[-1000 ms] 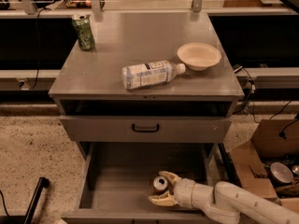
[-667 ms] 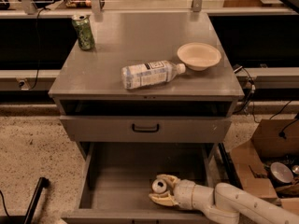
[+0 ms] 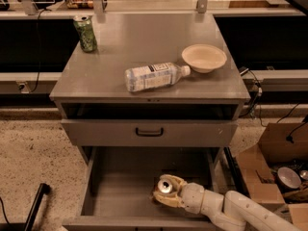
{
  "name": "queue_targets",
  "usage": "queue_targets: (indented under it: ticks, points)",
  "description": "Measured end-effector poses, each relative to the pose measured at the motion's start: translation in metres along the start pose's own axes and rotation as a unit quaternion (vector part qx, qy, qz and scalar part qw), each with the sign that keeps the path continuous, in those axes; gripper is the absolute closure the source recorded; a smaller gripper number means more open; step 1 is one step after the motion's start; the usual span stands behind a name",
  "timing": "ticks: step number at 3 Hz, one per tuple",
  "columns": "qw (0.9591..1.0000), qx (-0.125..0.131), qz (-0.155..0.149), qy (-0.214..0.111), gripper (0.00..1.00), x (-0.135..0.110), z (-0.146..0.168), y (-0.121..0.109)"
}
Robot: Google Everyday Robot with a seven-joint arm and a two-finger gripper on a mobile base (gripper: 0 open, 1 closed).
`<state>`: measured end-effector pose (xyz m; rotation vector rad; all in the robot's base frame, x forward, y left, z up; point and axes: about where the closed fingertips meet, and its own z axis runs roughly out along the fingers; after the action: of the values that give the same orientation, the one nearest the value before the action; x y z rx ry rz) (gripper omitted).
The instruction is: Pick orange can from middle drawer and place on counter
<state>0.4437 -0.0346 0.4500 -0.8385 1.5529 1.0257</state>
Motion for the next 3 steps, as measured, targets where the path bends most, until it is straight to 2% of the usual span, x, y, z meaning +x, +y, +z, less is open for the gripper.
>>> queue_targets:
  ticks: [1,2,3]
  points:
    - [0.9998,-0.021,-0.003,-0.002,1.00,-0.028,0.001,0.016]
    - [0.9981,-0.026,-0.042,0.037,1.00,-0.076,-0.011,0.017]
    - [0.9899,-0.036,-0.097,0.097,1.00,-0.152,-0.035,0.005]
